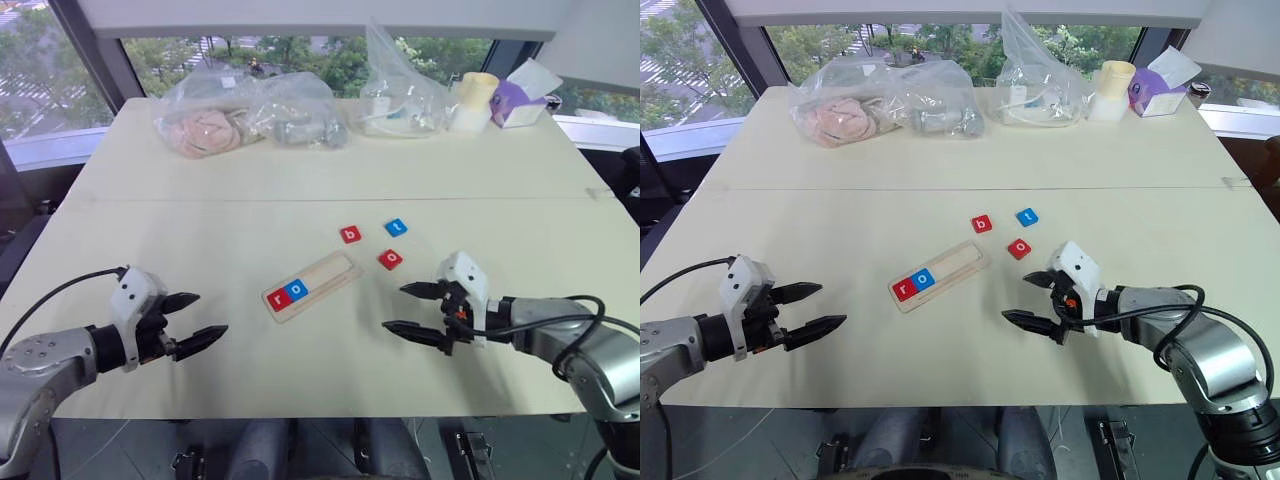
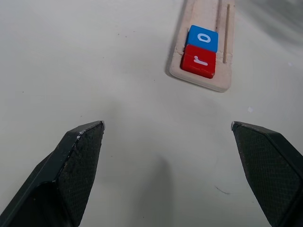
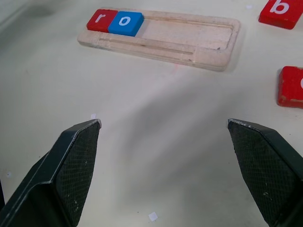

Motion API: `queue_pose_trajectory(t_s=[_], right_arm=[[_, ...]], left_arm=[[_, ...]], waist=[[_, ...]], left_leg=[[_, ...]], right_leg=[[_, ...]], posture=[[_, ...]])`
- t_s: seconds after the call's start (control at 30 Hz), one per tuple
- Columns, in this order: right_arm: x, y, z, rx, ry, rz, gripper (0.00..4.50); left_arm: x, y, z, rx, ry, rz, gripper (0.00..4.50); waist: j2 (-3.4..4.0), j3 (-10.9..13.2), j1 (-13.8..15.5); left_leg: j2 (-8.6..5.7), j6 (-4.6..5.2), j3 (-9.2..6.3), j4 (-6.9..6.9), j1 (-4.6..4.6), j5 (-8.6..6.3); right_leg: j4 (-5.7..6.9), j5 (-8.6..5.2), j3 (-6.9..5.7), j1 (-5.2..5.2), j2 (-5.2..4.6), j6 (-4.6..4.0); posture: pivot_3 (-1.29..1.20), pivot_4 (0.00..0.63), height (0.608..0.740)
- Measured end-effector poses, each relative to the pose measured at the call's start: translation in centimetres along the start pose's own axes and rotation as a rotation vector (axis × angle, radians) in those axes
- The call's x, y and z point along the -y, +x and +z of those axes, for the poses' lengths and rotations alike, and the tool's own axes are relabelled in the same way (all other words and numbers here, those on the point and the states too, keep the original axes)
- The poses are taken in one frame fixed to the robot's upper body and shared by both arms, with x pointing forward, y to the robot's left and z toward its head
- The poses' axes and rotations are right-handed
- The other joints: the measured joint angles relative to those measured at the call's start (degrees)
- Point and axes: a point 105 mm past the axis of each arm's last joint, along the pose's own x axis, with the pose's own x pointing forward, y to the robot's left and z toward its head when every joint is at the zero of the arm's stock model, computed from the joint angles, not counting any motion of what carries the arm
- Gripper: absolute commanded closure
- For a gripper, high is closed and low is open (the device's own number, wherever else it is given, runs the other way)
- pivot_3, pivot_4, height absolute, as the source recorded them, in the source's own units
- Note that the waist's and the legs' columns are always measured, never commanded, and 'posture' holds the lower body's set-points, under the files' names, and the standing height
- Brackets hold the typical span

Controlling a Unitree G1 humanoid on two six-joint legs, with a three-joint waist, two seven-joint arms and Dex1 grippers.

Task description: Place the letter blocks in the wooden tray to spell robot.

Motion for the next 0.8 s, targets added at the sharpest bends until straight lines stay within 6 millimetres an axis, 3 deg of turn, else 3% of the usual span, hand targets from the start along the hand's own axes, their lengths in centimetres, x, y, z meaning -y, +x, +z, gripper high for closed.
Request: queue_pose_trajectory(t_s=[0.5,0.8], right_arm=[[0.1,0.0,0.0,0.002,0.000,-0.007,0.13],[0.1,0.2,0.4,0.010,0.004,-0.012,0.13]], left_arm=[[-0.5,0.0,0.5,0.017,0.010,0.006,0.00],[-1.3,0.3,2.5,0.020,0.091,-0.006,0.00]], waist=[[0.00,0.00,0.00],[0.00,0.00,0.05]], left_leg=[[0.00,0.00,0.00,-0.03,-0.01,0.00],[0.00,0.00,0.00,-0.04,-0.03,0.00]], right_leg=[[-0.02,0.00,0.00,-0.02,-0.01,0.00],[-0.04,0.00,0.01,-0.03,0.00,0.00]], posture=[[0.00,0.150,0.740],[0.00,0.150,0.740]])
